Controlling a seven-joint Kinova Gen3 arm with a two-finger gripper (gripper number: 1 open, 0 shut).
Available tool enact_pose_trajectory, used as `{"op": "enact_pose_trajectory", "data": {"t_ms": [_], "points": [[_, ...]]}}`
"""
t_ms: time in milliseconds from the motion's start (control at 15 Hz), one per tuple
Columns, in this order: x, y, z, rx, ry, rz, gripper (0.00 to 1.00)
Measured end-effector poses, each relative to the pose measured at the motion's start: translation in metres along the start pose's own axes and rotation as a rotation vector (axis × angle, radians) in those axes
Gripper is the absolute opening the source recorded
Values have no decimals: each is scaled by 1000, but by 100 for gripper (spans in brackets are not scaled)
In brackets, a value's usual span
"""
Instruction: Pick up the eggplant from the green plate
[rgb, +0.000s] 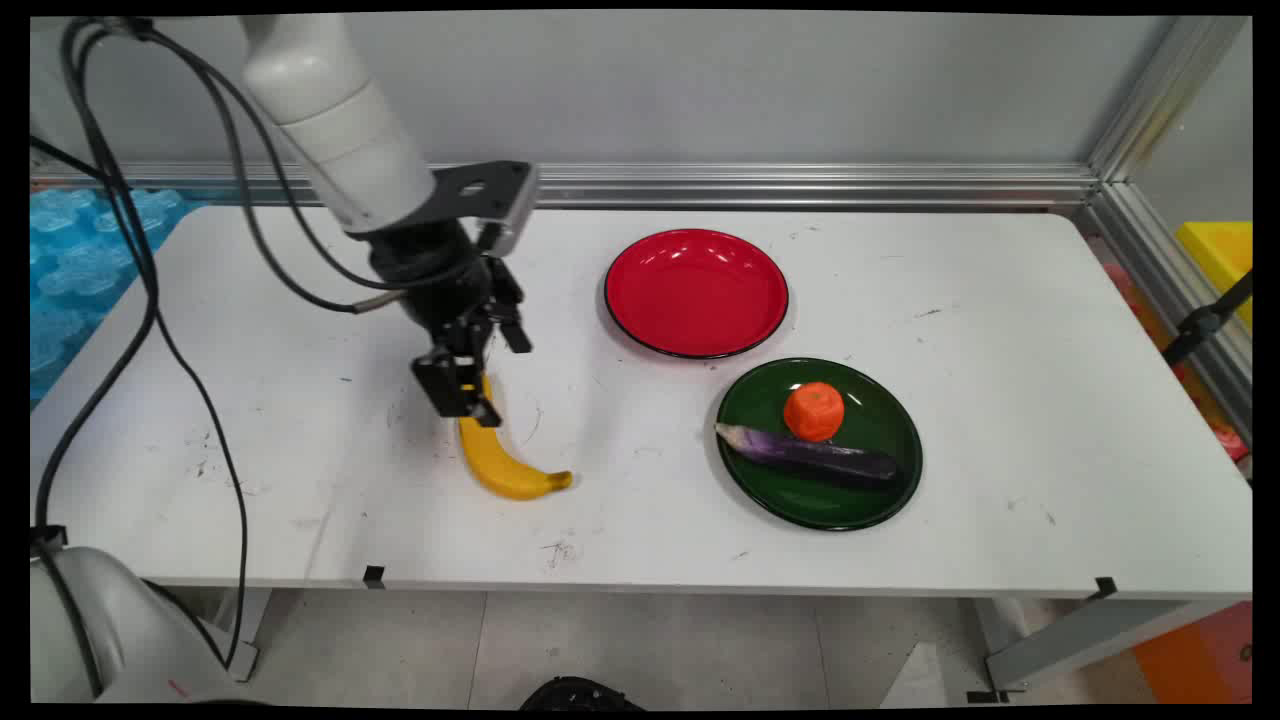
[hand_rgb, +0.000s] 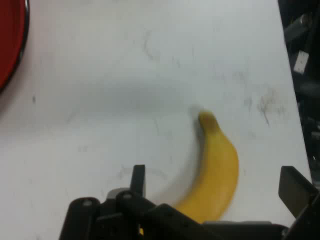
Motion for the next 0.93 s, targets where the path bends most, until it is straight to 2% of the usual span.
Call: {"op": "enact_pose_trajectory", "data": {"t_ms": [600,933], "points": [[89,-8,52,47,151,66,100],[123,-15,93,69,213,68,100]]}}
